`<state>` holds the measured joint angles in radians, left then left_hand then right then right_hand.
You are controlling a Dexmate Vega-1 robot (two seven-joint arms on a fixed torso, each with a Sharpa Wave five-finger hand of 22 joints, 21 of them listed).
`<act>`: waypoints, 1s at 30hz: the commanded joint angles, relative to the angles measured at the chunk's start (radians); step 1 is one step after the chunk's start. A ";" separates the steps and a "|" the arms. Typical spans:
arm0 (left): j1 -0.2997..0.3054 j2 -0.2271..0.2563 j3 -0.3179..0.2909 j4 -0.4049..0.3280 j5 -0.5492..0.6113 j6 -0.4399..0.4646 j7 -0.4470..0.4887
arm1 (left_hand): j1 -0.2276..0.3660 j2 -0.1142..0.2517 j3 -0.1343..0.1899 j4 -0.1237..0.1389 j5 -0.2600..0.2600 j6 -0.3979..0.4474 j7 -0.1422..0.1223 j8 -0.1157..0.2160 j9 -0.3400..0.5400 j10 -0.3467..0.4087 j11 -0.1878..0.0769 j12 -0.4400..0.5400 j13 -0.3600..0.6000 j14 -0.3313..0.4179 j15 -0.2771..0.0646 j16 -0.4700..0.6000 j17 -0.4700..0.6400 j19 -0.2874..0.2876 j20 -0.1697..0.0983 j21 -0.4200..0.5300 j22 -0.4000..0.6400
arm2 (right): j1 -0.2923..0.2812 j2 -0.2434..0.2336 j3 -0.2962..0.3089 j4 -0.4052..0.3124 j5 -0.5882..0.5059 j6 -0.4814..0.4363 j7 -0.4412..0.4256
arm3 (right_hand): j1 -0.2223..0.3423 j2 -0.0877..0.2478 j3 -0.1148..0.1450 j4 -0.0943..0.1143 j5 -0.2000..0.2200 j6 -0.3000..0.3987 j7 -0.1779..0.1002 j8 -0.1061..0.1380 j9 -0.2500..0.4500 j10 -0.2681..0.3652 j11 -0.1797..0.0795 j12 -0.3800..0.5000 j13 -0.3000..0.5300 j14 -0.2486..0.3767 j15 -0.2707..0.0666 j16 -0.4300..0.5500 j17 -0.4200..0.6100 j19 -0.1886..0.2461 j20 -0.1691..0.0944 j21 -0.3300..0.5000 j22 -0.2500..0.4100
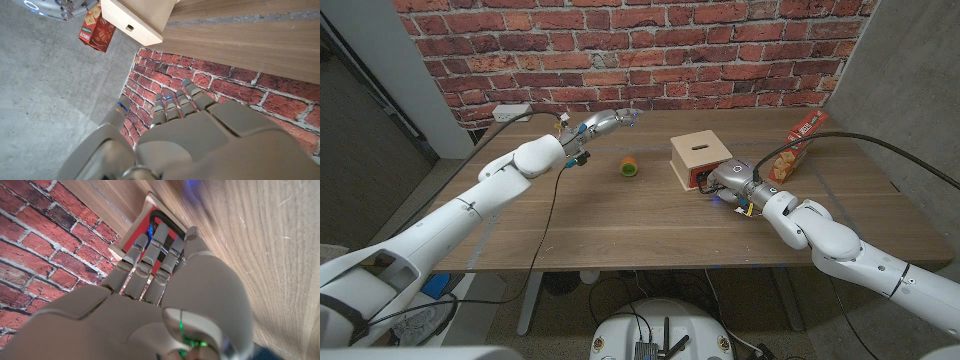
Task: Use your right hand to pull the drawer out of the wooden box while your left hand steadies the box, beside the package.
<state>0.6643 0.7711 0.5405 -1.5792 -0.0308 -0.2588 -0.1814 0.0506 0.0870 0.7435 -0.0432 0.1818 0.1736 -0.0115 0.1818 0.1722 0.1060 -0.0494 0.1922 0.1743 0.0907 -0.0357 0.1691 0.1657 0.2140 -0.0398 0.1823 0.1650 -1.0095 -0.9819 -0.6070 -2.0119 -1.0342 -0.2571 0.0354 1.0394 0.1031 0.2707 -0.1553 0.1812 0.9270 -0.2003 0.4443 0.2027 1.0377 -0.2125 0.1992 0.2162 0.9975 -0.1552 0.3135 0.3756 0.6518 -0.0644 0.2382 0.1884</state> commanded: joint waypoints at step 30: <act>-0.252 -0.056 0.192 0.105 0.433 -0.209 -0.117 | -0.066 0.045 -0.070 0.117 0.000 -0.070 -0.053 -0.008 0.002 -0.012 -0.037 -0.008 -0.001 -0.049 -0.082 0.007 0.011 -0.178 -0.139 -0.014 0.006 | 0.008 -0.002 -0.002 0.011 0.029 -0.002 -0.009 | -0.014 0.009 0.002 0.001 -0.002 0.005 -0.004 0.002 0.000 0.007 0.002 0.001 0.006 0.004 -0.082 -0.019 0.020 0.001 -0.130 -0.002 0.001</act>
<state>0.4611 0.7348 0.6958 -1.5037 0.3265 -0.4326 -0.2630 -0.0051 0.0713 0.6793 0.0550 0.1768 0.1168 -0.0630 0.1740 0.1724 0.0989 -0.0817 0.1885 0.1721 0.0492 -0.0342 0.1692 0.1749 0.0530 -0.0358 0.1702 0.1702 -1.0052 -0.9810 -0.6072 -2.0032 -1.0125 -0.2654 0.0250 1.0341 0.1081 0.2682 -0.1579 0.1805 0.9282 -0.2033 0.4405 0.1987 1.0376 -0.2125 0.1992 0.2160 0.9949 -0.1540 0.2979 0.3933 0.6518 -0.0644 0.2382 0.1884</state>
